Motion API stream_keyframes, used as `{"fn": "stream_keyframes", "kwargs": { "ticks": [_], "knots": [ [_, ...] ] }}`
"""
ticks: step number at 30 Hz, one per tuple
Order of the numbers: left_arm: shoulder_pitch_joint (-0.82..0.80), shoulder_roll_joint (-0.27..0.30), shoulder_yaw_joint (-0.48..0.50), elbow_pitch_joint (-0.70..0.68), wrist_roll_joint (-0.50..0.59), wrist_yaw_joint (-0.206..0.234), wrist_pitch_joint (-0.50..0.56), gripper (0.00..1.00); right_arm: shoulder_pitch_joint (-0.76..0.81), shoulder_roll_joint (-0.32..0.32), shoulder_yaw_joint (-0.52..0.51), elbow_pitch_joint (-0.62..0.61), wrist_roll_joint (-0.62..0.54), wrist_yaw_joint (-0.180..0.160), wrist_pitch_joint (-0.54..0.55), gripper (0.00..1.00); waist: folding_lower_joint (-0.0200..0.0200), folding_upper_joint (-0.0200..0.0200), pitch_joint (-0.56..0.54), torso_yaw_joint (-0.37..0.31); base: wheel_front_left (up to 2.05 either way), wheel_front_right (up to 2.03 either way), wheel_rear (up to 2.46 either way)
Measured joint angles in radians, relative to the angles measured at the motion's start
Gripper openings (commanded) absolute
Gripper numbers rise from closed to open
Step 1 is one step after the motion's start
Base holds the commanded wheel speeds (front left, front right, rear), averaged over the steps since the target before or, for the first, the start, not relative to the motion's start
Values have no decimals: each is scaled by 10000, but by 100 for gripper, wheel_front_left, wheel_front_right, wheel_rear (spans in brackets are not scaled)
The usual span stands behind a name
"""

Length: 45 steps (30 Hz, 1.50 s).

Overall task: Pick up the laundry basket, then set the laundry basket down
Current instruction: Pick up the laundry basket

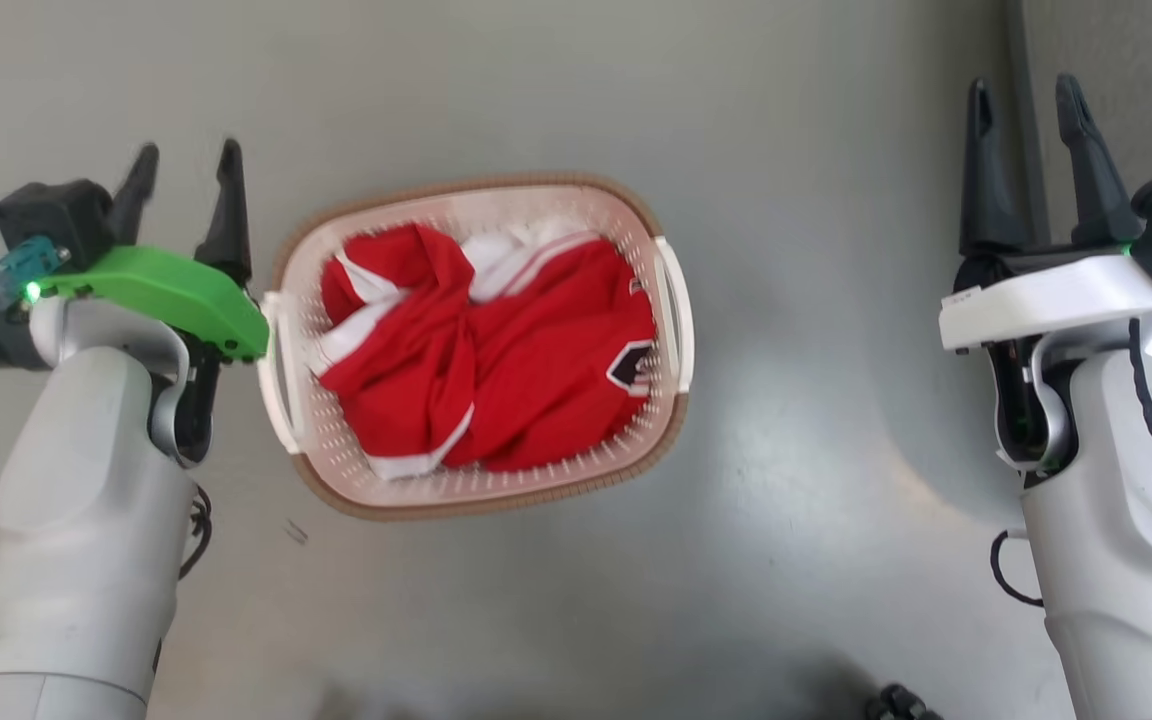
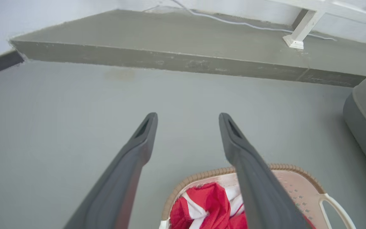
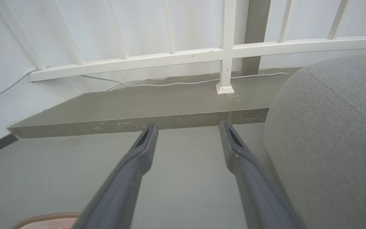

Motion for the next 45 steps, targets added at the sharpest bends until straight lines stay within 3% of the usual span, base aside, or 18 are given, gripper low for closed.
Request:
{"fn": "stream_keyframes", "kwargs": {
  "ticks": [6, 12, 31, 45],
  "knots": [
    [377, 25, 447, -1789, 426, 337, 8, 100, 295, -46, -113, 88, -59, 59, 0, 100, 0, 0, -849, 129, 0, 0, 0],
    [1444, 4, 531, -2704, 865, 616, 8, 100, 695, -69, -138, 280, -104, 104, -2, 100, 0, 0, -1706, 241, 0, 0, 0],
    [4606, 46, 382, -4385, 1452, 1193, 8, 100, 2284, -61, -127, 416, -148, 161, 0, 100, 0, 0, -4180, 309, 0, 0, 0],
    [6171, 46, 238, -5390, 1494, 1570, 8, 100, 3010, -63, 82, 282, -268, 261, 0, 100, 0, 0, -4975, 367, 0, 0, 0]
  ]
}}
